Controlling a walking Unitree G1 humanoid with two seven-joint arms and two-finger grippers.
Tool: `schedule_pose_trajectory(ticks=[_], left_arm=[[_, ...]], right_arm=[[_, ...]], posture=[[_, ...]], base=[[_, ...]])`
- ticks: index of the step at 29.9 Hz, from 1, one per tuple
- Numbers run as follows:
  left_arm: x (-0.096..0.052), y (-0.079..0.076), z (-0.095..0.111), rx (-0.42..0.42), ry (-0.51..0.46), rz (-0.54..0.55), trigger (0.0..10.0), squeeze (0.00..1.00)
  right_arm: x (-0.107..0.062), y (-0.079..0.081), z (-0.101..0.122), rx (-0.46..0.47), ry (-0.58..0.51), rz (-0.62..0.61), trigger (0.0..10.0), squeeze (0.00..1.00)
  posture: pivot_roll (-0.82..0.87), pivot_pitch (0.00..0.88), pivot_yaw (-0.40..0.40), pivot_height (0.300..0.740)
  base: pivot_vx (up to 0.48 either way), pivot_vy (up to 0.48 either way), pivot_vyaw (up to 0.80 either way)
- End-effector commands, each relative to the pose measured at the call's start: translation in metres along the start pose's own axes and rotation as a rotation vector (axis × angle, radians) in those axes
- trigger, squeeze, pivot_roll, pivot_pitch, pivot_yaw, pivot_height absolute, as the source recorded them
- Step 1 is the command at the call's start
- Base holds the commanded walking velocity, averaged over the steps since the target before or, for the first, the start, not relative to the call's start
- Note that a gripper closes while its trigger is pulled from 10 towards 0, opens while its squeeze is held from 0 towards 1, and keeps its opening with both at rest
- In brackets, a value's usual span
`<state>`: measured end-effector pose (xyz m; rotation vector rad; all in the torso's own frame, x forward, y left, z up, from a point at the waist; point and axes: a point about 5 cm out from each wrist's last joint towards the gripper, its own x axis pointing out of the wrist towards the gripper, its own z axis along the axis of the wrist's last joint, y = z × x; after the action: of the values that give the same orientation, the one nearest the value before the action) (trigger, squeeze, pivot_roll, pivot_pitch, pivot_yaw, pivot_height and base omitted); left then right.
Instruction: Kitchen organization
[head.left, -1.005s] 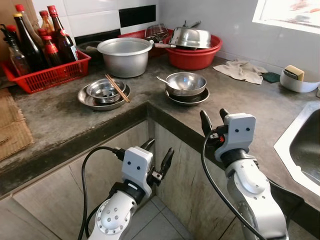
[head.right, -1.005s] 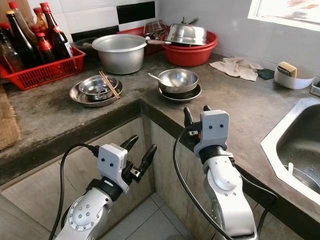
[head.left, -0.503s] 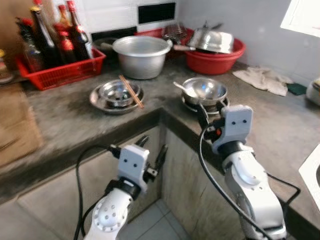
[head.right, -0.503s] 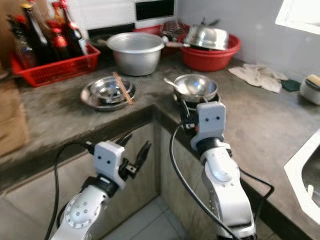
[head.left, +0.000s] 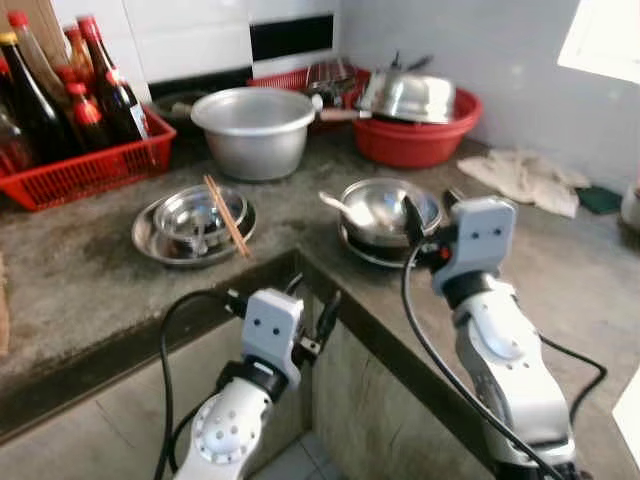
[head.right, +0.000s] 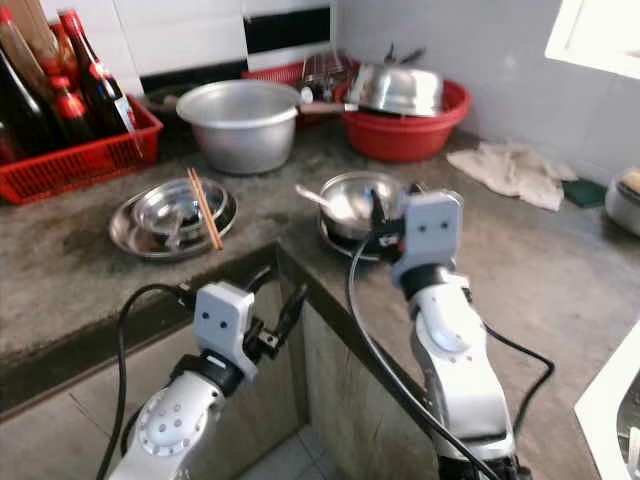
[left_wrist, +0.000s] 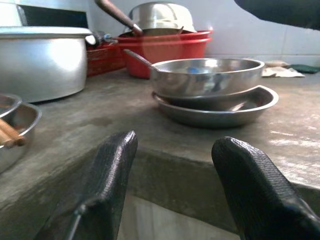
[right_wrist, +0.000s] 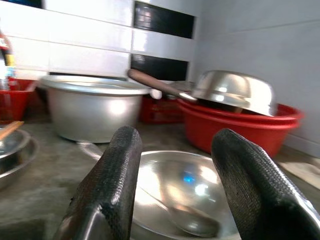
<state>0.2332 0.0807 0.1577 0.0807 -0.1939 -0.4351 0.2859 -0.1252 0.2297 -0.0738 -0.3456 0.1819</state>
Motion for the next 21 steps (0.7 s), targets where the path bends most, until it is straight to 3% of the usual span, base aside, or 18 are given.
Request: schedule_pose_trajectory(ticks=[1, 9, 10, 11, 14, 15, 16, 18, 21], left_arm=[[-0.002, -0.004, -0.001, -0.006, 0.006, -0.009, 10.0, 0.0], [-0.005, -0.007, -0.003, -0.016, 0.017, -0.015, 10.0, 0.0], [-0.006, -0.008, -0.003, -0.018, 0.019, -0.015, 10.0, 0.0], [-0.008, -0.009, -0.004, -0.024, 0.019, -0.016, 10.0, 0.0], [-0.014, -0.011, -0.005, -0.028, 0.019, -0.014, 10.0, 0.0], [-0.015, -0.011, -0.005, -0.029, 0.019, -0.012, 10.0, 0.0], [-0.016, -0.01, -0.005, -0.028, 0.019, -0.011, 10.0, 0.0], [-0.019, -0.009, -0.005, -0.026, 0.017, -0.007, 10.0, 0.0], [-0.02, -0.008, -0.004, -0.025, 0.018, -0.001, 10.0, 0.0]], right_arm=[[0.003, -0.003, 0.001, -0.017, -0.008, 0.008, 10.0, 0.0], [0.02, 0.006, -0.005, -0.061, 0.031, 0.12, 10.0, 0.0], [0.022, 0.007, -0.006, -0.073, 0.034, 0.137, 10.0, 0.42], [0.025, 0.008, -0.008, -0.089, 0.041, 0.157, 10.0, 1.0], [0.034, 0.016, -0.013, -0.143, 0.06, 0.234, 10.0, 1.0], [0.036, 0.018, -0.015, -0.156, 0.064, 0.241, 10.0, 0.35], [0.039, 0.018, -0.016, -0.165, 0.069, 0.247, 10.0, 0.05], [0.044, 0.021, -0.016, -0.178, 0.073, 0.26, 10.0, 0.0], [0.05, 0.025, -0.016, -0.195, 0.069, 0.273, 10.0, 0.0]], posture=[[0.18, 0.065, -0.039, 0.74], [0.18, 0.071, -0.05, 0.74], [0.18, 0.075, -0.054, 0.74], [0.18, 0.078, -0.055, 0.74], [0.19, 0.082, -0.06, 0.74], [0.19, 0.083, -0.062, 0.74], [0.19, 0.083, -0.062, 0.74], [0.19, 0.087, -0.069, 0.74], [0.2, 0.09, -0.074, 0.74]], base=[[0.0, 0.0, 0.0], [0.0, 0.0, 0.0], [0.0, 0.0, 0.0], [0.0, 0.0, 0.0], [0.0, 0.0, 0.0], [0.0, 0.0, 0.0], [0.0, 0.0, 0.0], [0.0, 0.0, 0.0], [0.0, 0.0, 0.0]])
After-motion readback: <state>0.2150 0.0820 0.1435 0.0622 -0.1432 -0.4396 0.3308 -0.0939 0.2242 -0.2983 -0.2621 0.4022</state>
